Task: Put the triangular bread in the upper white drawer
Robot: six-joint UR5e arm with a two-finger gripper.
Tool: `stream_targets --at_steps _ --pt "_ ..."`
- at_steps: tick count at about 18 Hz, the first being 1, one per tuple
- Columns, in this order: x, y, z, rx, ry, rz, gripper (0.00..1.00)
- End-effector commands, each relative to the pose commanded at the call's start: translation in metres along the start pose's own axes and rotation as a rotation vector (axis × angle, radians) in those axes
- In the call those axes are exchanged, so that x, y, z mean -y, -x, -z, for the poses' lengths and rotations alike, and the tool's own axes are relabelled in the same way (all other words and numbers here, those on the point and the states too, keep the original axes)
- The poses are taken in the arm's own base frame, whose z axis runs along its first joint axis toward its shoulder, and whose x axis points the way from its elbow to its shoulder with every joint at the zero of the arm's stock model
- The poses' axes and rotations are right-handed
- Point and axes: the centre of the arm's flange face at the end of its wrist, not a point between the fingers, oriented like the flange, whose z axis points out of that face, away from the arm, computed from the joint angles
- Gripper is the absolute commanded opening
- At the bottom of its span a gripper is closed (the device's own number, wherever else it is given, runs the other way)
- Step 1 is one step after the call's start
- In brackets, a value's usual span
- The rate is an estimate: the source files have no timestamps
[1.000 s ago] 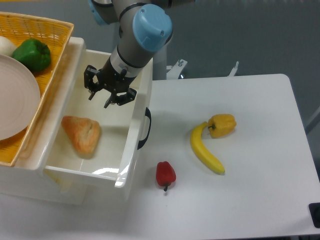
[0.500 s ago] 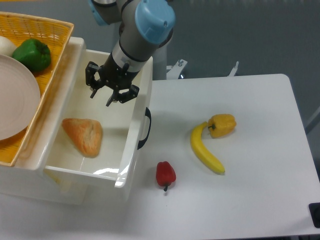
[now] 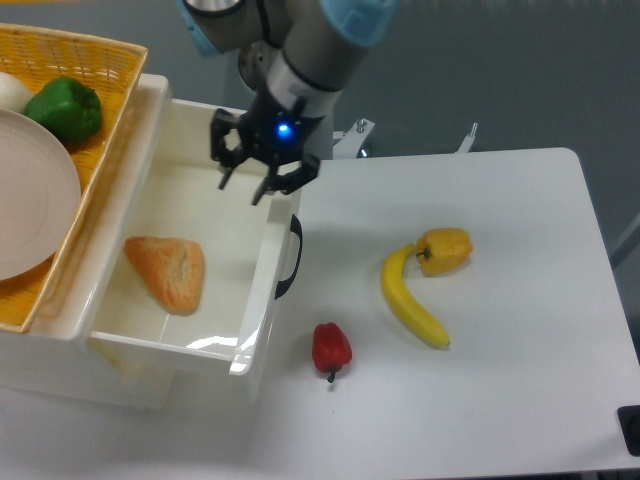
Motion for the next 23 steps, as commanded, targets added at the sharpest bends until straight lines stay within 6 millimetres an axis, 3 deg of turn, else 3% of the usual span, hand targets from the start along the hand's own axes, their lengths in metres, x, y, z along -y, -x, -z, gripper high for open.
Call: stream_targets --at_steps 3,5,7,15,23 --pt "-0.008 0.017 0.015 0.023 -0.026 -0.024 0.61" --pt "-0.010 0.027 0.022 0.048 -0.044 -0.041 0.73" --pt "-0.012 0.032 0.023 0.087 -0.012 -0.068 1.00" --pt "-0.011 0.047 0.029 0.233 0.044 -0.114 1.00" --pt "-0.024 0.070 0.033 0.369 0.228 -0.413 1.00"
